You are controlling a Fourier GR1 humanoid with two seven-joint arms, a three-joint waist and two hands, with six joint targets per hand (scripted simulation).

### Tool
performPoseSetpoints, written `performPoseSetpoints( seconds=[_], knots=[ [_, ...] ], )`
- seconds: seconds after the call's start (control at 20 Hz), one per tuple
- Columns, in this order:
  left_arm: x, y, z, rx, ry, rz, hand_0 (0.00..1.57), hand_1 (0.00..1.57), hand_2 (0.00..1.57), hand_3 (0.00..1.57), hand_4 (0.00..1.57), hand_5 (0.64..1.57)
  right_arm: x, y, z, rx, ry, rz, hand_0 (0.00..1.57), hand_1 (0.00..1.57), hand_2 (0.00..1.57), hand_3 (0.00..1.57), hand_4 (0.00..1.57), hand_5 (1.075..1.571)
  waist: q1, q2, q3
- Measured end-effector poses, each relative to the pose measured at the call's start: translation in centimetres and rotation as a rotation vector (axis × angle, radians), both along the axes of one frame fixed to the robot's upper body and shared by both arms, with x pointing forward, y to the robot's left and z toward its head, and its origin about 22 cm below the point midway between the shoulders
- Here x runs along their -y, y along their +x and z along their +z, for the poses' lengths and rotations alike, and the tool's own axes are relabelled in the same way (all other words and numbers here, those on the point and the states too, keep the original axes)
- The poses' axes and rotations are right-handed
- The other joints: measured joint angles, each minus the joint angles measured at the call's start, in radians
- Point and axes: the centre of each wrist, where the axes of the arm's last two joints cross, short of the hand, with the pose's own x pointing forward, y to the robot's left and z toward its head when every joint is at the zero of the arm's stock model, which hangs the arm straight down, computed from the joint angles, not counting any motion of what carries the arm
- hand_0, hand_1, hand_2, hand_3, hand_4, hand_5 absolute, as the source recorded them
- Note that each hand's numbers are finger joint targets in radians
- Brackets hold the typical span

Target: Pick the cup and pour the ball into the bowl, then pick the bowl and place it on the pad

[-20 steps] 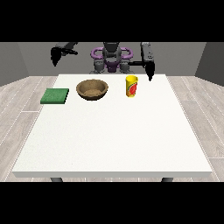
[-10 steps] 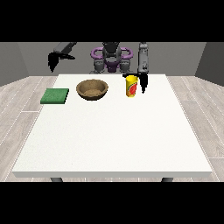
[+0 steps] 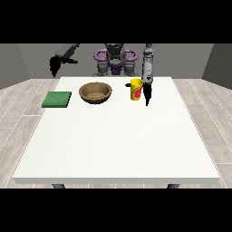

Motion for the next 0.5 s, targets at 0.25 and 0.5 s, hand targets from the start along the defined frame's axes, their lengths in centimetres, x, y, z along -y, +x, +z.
performPoseSetpoints(
  seconds=[0.25, 0.5],
  knots=[
    [0.3, 0.1, -0.4, 0.031, 0.108, 0.037, 1.29, 1.29, 1.57, 1.57, 1.40, 1.268, 0.1, 0.5, 0.4, 0.002, -0.005, -0.004, 0.00, 0.00, 0.00, 0.00, 0.00, 1.570, -0.014, 0.005, 0.0058],
    [0.3, -0.4, -0.7, 0.082, 0.268, 0.110, 1.32, 1.32, 1.57, 1.57, 1.48, 1.252, 1.8, 0.7, 1.4, 0.026, -0.014, -0.003, 0.00, 0.00, 0.00, 0.00, 0.00, 1.570, -0.035, 0.013, 0.0170]
  ],
)
